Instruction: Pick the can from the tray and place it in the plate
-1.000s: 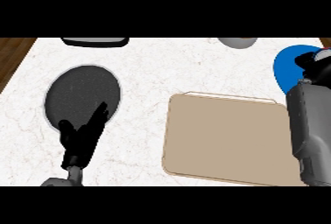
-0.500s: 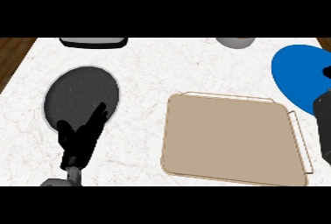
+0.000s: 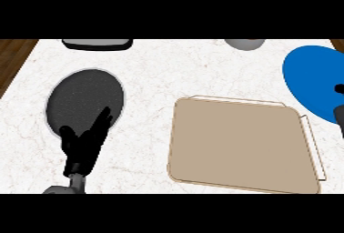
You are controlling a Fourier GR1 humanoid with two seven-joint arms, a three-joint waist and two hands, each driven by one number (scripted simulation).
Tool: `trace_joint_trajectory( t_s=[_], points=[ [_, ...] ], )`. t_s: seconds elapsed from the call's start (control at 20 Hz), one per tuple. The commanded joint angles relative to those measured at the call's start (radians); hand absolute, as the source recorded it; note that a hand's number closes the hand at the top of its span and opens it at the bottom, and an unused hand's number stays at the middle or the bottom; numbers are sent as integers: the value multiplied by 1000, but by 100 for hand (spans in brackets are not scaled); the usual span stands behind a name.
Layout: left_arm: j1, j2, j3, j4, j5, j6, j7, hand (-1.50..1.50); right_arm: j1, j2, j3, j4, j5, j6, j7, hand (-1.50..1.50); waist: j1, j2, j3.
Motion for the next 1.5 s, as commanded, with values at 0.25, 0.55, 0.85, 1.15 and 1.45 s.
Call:
trace_joint_trajectory(
  t_s=[0.25,0.55,0.85,1.15,1.45],
  points=[
    [7,-22,-12,13,-7,12,16,0,-18,-6,-71,-56,-312,-22,-432,-150,0,5,0],
    [8,18,31,31,16,-22,11,0,37,59,-130,-208,-567,-114,-659,-150,-17,-1,-3],
    [20,-11,29,77,9,-18,-26,0,141,181,-137,-385,-884,49,-935,-150,-40,-12,-8],
    [35,15,50,38,-5,-9,9,0,304,286,-90,-582,-1032,293,-1005,-150,-58,-23,-12],
    [57,-25,25,101,-35,-23,-71,0,434,442,56,-767,-948,253,-882,-150,-57,-22,-14]
  ],
)
